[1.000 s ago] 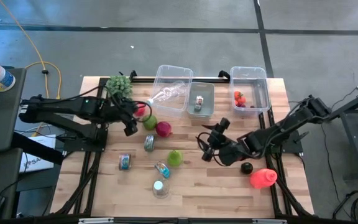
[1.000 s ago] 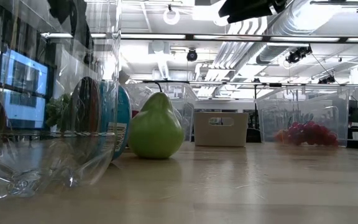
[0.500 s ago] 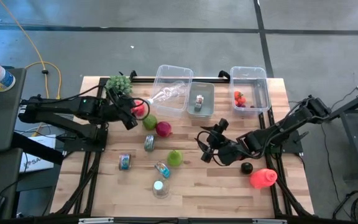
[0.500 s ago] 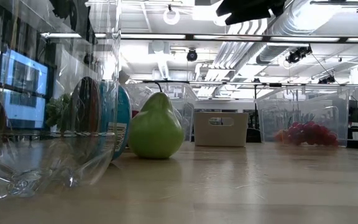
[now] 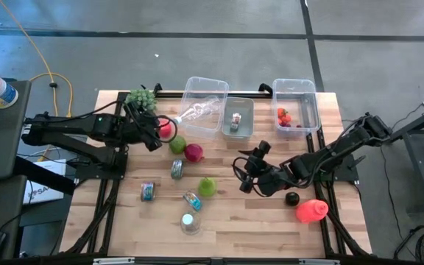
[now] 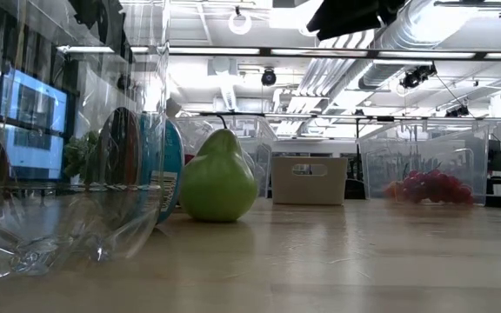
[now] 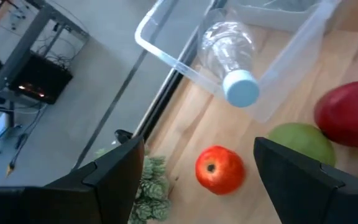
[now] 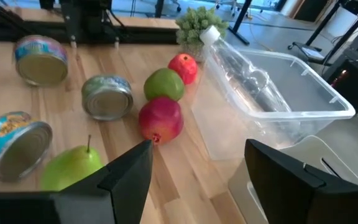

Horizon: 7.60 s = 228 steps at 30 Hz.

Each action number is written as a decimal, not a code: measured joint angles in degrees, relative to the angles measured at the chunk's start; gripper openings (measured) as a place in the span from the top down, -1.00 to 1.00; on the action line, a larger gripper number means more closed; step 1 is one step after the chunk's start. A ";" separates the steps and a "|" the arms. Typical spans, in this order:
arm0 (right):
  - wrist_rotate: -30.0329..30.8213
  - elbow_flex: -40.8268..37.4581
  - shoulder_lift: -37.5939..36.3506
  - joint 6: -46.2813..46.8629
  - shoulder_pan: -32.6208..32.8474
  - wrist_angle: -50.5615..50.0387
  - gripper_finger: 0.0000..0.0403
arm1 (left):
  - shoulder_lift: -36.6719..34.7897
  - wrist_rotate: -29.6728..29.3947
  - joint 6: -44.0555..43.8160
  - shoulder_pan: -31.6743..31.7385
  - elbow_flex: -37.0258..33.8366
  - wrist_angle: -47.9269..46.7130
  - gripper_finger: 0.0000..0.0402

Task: Pick & Place Food Item
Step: Put the red apple into the right transparent bin

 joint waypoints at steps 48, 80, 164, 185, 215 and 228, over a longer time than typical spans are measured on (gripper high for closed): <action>-0.45 0.02 0.00 8.42 -0.63 -7.22 -0.21 | 2.42 42.29 -0.36 36.69 -15.15 18.53 -0.46; -0.47 0.02 0.00 9.04 -0.66 -7.44 -0.21 | 22.39 35.94 -10.52 36.68 -15.76 24.06 -0.46; -3.47 0.02 0.00 10.09 -0.92 -7.22 -0.21 | 6.40 37.70 -0.40 25.97 -16.06 16.97 -0.77; -3.47 0.02 0.00 9.95 -0.92 -7.31 -0.21 | 6.36 35.72 -2.92 25.97 -16.38 17.78 -0.79; -4.58 0.00 0.00 10.54 -0.66 -7.68 -0.21 | 10.50 31.98 -3.33 23.69 -20.15 25.97 -0.79; -4.58 0.00 0.00 10.52 -0.66 -7.75 -0.21 | 19.55 31.70 -3.46 23.54 -20.15 26.34 -0.79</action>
